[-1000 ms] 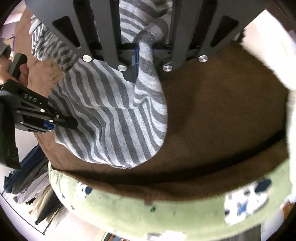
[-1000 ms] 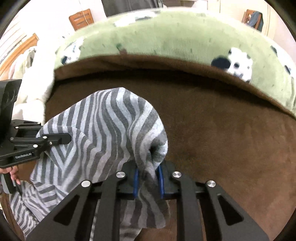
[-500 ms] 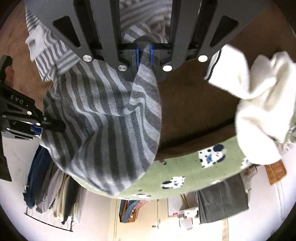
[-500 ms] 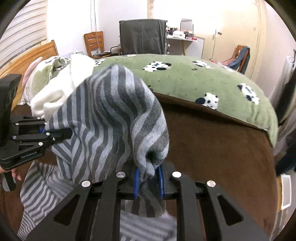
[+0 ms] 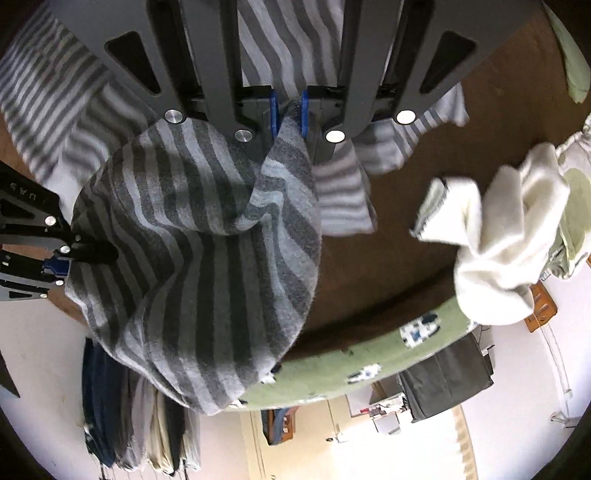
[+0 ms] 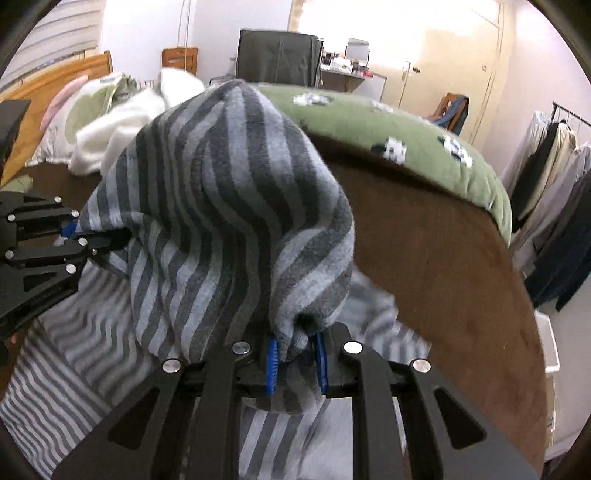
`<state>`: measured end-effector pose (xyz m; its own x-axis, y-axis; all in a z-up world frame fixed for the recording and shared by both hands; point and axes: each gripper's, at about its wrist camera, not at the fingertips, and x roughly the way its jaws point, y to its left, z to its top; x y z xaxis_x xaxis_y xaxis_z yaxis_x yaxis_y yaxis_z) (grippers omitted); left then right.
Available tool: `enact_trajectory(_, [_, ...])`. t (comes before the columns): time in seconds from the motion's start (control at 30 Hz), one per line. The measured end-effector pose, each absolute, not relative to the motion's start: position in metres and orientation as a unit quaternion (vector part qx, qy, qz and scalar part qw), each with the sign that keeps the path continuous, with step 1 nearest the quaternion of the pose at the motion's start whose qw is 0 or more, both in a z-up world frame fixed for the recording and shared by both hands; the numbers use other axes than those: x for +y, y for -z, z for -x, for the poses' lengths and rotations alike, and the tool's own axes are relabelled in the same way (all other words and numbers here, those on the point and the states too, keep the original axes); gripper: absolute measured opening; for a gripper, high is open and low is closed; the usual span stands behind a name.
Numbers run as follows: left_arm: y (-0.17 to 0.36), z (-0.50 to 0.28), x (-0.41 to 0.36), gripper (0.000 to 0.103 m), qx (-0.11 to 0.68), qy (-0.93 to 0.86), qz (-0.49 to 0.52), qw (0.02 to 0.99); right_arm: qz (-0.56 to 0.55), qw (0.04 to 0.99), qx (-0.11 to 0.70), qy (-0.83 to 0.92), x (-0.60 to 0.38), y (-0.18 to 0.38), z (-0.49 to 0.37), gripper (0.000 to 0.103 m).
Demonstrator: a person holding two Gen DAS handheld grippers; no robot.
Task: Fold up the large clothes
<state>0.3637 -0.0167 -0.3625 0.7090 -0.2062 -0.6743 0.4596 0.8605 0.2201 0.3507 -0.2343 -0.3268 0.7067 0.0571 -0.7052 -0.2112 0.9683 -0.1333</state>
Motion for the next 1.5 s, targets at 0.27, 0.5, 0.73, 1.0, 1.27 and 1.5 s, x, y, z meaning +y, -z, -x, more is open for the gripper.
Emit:
enact_trajectory(0.27, [0.396,-0.356,0.003,0.018,0.381,0.196,-0.154,0.890,0.074,0.912,0.398,-0.066,-0.237,0.358,-0.336,0.018])
enact_trajectory(0.5, [0.394,-0.344,0.015,0.024,0.389,0.201,-0.155,0.886,0.095,0.903,0.414,-0.070,-0.239,0.357,-0.319,0.050])
enact_trajectory(0.73, [0.362,-0.323,0.027,0.097,0.380,0.203,-0.157,0.889,0.061,0.905,0.412,-0.092,-0.252,0.301,-0.310,0.051])
enact_trajectory(1.0, [0.313,-0.336,0.014,0.097,0.426,0.270,-0.118,0.855,-0.010,0.900,0.404,-0.161,-0.249,0.238,-0.353,0.068])
enact_trajectory(1.27, [0.309,-0.358,0.009,0.097,0.475,0.304,-0.051,0.824,0.023,0.848,0.474,-0.235,-0.209,0.256,-0.400,0.058])
enact_trajectory(1.5, [0.316,-0.345,0.029,0.097,0.493,0.281,-0.056,0.822,0.026,0.852,0.469,-0.232,-0.200,0.265,-0.382,0.018])
